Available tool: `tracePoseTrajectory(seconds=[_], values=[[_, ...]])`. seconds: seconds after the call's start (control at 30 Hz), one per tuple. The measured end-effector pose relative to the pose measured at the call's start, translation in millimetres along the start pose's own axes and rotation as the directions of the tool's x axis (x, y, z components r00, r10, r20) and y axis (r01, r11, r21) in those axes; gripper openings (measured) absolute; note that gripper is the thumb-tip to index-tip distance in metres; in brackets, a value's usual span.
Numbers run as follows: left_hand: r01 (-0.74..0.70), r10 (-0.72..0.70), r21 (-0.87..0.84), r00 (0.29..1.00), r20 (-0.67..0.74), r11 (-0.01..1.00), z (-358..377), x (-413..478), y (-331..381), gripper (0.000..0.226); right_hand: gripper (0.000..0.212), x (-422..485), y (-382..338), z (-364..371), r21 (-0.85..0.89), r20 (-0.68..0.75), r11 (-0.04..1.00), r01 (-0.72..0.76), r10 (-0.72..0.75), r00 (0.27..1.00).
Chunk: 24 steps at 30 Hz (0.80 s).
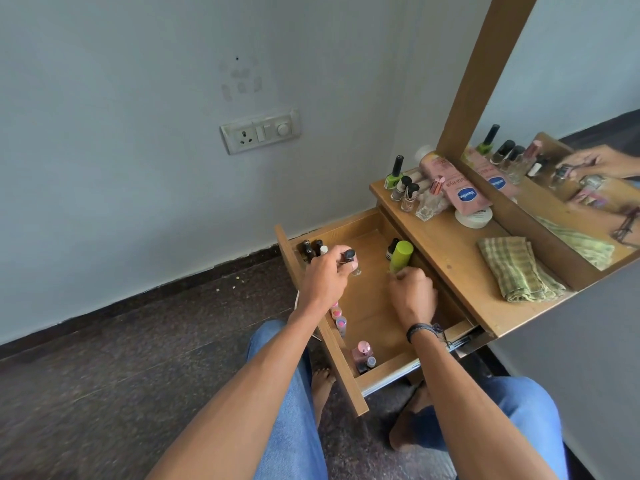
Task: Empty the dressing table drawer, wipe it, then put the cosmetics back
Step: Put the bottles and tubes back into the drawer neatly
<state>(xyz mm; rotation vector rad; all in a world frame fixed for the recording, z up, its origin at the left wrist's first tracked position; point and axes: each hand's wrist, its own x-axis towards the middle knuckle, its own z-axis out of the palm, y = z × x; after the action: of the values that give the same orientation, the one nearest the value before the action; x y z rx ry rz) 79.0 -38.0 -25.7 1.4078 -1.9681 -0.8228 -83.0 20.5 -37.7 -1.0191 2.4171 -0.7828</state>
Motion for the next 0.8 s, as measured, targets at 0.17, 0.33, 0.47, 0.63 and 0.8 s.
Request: tracePoseTrajectory(seconds=[0.17, 0.33, 0.47, 0.63, 0.8], values=[[0.033, -0.034, 0.017, 0.999, 0.024, 0.999, 3, 3, 1, 0.024, 0.011, -12, 4, -1, 0.015, 0.054, 0.982, 0.188, -0.189, 0.981], [0.125, -0.127, 0.070, 0.991, 0.030, 0.990, 12, 22, 9, 0.016, 0.011, -5, 15, -10, 0.063, 0.118, 0.979, 0.196, -0.202, 0.972], [0.150, -0.152, 0.131, 0.988, 0.000, 0.980, 27, 45, 20, 0.015, 0.012, -4, 15, -5, 0.069, 0.154, 0.981, 0.182, -0.191, 0.969], [0.205, -0.205, 0.197, 0.978, -0.024, 0.959, 48, 75, 25, 0.025, 0.011, -6, 17, 3, 0.011, 0.199, 0.970, 0.241, -0.238, 0.951], [0.292, -0.286, 0.210, 0.956, -0.059, 0.933, 63, 93, 23, 0.036, 0.012, 3, 23, 6, 0.076, 0.188, 0.975, 0.210, -0.220, 0.957]])
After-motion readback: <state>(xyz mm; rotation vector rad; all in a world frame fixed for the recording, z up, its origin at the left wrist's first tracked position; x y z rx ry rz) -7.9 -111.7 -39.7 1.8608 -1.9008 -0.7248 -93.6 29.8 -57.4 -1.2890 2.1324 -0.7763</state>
